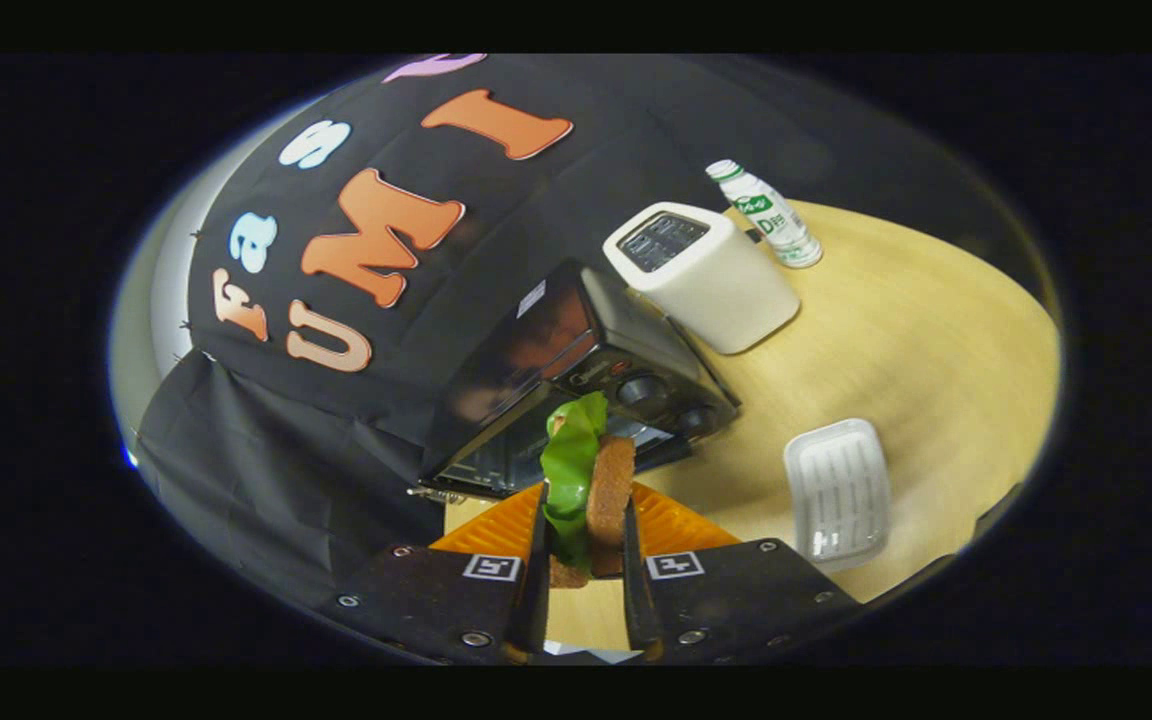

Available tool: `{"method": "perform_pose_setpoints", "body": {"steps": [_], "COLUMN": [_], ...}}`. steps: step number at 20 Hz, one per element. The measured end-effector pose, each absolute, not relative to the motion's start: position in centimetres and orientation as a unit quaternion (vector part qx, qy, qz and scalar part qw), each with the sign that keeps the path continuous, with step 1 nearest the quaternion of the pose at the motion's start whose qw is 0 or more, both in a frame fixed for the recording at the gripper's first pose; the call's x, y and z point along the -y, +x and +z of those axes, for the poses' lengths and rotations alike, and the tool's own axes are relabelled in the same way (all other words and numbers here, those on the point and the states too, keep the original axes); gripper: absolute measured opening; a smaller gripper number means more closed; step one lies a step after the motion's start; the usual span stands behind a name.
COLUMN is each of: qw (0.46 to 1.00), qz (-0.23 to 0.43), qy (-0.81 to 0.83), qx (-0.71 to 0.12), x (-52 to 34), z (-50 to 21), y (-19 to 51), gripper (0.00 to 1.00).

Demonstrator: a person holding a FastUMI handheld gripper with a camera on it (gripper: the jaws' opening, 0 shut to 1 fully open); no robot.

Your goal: Open the toaster oven, put the food inside, and close the toaster oven door.

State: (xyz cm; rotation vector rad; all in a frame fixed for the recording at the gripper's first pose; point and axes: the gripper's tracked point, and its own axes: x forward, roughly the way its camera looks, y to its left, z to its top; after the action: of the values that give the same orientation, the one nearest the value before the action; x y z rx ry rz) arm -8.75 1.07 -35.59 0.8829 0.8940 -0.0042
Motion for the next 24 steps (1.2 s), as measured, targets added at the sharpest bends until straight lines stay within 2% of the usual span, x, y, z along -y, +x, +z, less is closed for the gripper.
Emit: {"method": "perform_pose_setpoints", "body": {"steps": [7, 13, 24], "qw": [0.793, 0.791, 0.809], "qz": [0.02, 0.015, -0.062], "qy": [0.46, 0.503, 0.51], "qx": [-0.399, -0.348, -0.287], "x": [-7.6, -10.6, -9.8], "z": [-37.5, -40.4, -44.7], "y": [-5.4, -1.8, 3.0], "gripper": [0.31, 0.31, 0.31]}}
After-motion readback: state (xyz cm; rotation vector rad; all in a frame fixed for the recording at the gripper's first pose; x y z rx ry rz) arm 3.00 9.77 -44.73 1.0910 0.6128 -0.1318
